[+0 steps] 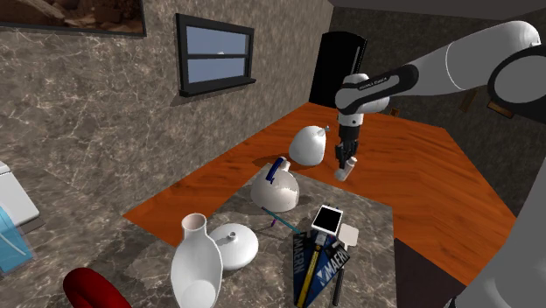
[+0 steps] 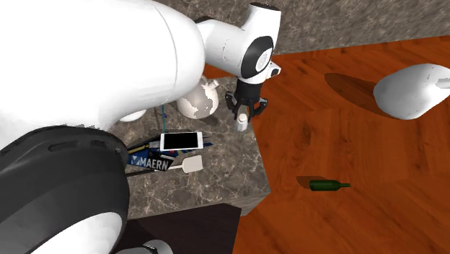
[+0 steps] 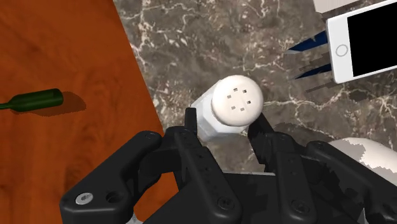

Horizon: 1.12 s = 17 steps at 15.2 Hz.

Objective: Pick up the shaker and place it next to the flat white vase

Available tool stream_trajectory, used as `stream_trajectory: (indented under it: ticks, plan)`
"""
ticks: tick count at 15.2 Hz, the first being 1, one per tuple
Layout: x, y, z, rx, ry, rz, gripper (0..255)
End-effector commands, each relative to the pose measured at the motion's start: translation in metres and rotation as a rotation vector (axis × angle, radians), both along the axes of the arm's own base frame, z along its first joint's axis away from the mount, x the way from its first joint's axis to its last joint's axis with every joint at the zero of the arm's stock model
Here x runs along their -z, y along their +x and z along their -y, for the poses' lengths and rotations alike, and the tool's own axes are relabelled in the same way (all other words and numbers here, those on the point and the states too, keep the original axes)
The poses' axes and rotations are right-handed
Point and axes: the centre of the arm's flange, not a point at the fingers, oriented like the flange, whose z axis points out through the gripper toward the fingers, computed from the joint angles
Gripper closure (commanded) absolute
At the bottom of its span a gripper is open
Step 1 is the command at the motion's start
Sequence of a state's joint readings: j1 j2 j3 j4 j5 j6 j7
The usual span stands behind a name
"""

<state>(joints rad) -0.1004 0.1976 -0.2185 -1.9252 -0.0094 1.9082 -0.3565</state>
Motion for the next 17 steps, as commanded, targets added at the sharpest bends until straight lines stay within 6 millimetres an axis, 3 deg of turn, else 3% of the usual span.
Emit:
stream_trajectory:
  ticks: [1, 16, 17]
  plan:
    - [-0.011, 0.000, 0.000, 0.000, 0.000, 0.000, 255]
    - [-0.086, 0.000, 0.000, 0.000, 0.000, 0.000, 255]
    - [-0.086, 0.004, -0.013, 0.000, 0.000, 0.000, 255]
